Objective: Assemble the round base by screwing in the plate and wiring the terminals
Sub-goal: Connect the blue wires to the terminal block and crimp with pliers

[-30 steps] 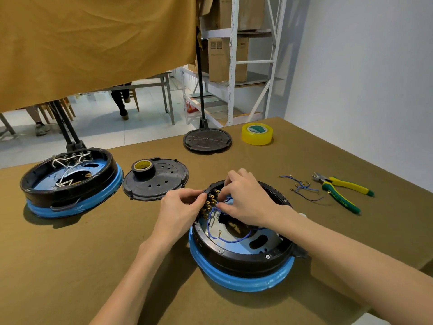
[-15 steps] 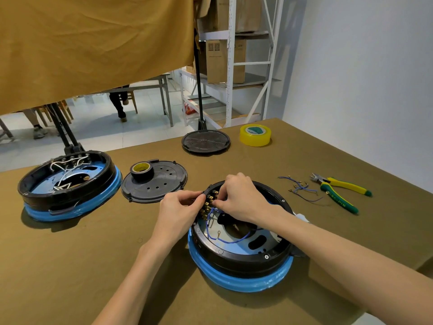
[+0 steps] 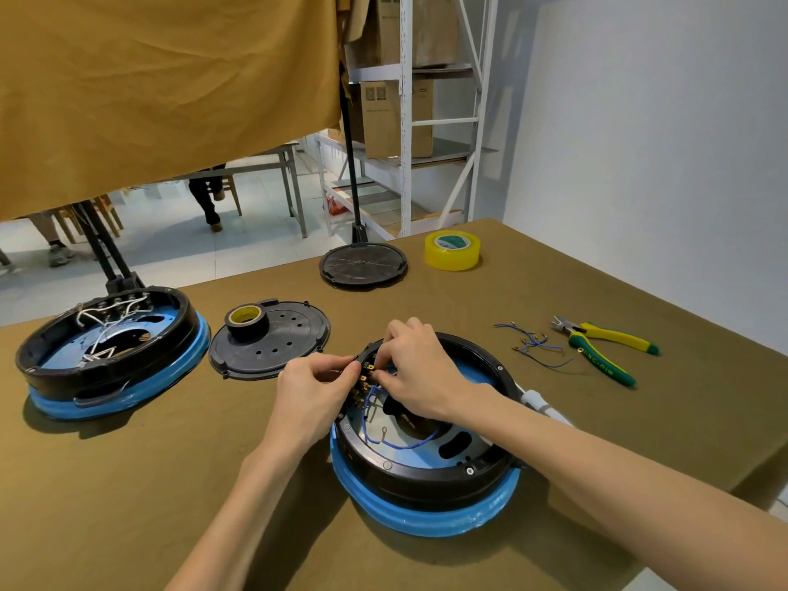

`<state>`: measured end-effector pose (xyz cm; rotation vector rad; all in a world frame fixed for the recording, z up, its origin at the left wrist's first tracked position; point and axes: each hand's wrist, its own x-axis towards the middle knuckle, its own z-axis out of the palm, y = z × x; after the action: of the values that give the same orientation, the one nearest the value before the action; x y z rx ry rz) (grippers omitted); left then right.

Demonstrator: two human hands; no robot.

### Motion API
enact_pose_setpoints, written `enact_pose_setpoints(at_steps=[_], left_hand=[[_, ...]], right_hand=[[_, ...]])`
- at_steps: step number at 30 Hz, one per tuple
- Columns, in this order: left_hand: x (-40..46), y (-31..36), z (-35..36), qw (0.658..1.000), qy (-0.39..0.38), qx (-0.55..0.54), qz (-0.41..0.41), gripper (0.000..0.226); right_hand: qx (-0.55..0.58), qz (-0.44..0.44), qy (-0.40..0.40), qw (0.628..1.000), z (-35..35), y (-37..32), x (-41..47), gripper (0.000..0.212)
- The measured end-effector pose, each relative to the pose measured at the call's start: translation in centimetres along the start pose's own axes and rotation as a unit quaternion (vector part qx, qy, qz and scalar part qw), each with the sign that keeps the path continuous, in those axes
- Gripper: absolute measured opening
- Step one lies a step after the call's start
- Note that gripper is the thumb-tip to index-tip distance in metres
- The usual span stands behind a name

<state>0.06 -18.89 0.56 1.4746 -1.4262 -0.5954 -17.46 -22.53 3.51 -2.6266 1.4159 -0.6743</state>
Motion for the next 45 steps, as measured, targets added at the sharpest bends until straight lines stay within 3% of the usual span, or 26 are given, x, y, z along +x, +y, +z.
enact_pose_setpoints(at_steps=[8, 11, 14, 16, 18, 23, 27, 31, 33, 36, 40, 45], left_hand=[[-0.4, 0.5, 0.1, 1.0, 0.004, 0.014, -0.011, 0.019], [-0.4, 0.8, 0.1, 0.999, 0.001, 0.044, -0.012, 0.019], [-0.6, 1.3, 0.5, 0.998, 0.007, 0.068, -0.006, 0.022], [-0.9, 1.4, 0.7, 0.998, 0.009, 0.063, -0.009, 0.025], [-1.1, 1.6, 1.0, 0.998, 0.008, 0.053, -0.017, 0.027], [-1.6, 1.9, 1.5, 0.999, -0.001, 0.039, -0.023, 0.024], [-2.3, 1.9, 1.4, 0.999, 0.014, 0.034, -0.033, 0.019], [-3.4, 2.1, 1.4, 0.997, 0.029, 0.067, -0.039, 0.017], [-3.8, 2.4, 1.1, 0.986, 0.052, 0.153, -0.036, 0.023], [-4.1, 3.5, 0.8, 0.973, 0.085, 0.212, 0.035, 0.028], [-3.8, 5.5, 1.0, 0.98, 0.028, 0.166, 0.102, 0.018], [-3.1, 7.0, 2.0, 0.991, -0.055, 0.049, 0.11, 0.025]], right_hand=[[0.018, 0.014, -0.029, 0.999, -1.1, 0.5, 0.0, 0.022], [0.092, 0.056, 0.051, 0.993, -3.3, 3.2, -0.5, 0.021], [0.061, 0.193, 0.129, 0.971, -5.2, 8.8, -2.0, 0.015], [-0.014, 0.281, 0.071, 0.957, -5.6, 12.2, -3.4, 0.02], [-0.095, 0.313, -0.023, 0.945, -5.1, 13.8, -4.7, 0.027], [-0.065, 0.318, -0.04, 0.945, -4.5, 14.7, -5.4, 0.016], [-0.017, 0.303, -0.036, 0.952, -5.2, 14.9, -5.8, 0.021], [0.061, 0.242, 0.05, 0.967, -6.5, 13.1, -6.6, 0.015], [0.113, 0.195, 0.09, 0.97, -7.0, 11.5, -6.9, 0.014], [0.176, 0.15, 0.166, 0.959, -8.0, 8.7, -7.1, 0.012], [0.227, 0.113, 0.237, 0.938, -9.5, 5.9, -6.5, 0.012], [0.33, 0.134, 0.233, 0.905, -9.6, 4.5, -5.5, 0.011]])
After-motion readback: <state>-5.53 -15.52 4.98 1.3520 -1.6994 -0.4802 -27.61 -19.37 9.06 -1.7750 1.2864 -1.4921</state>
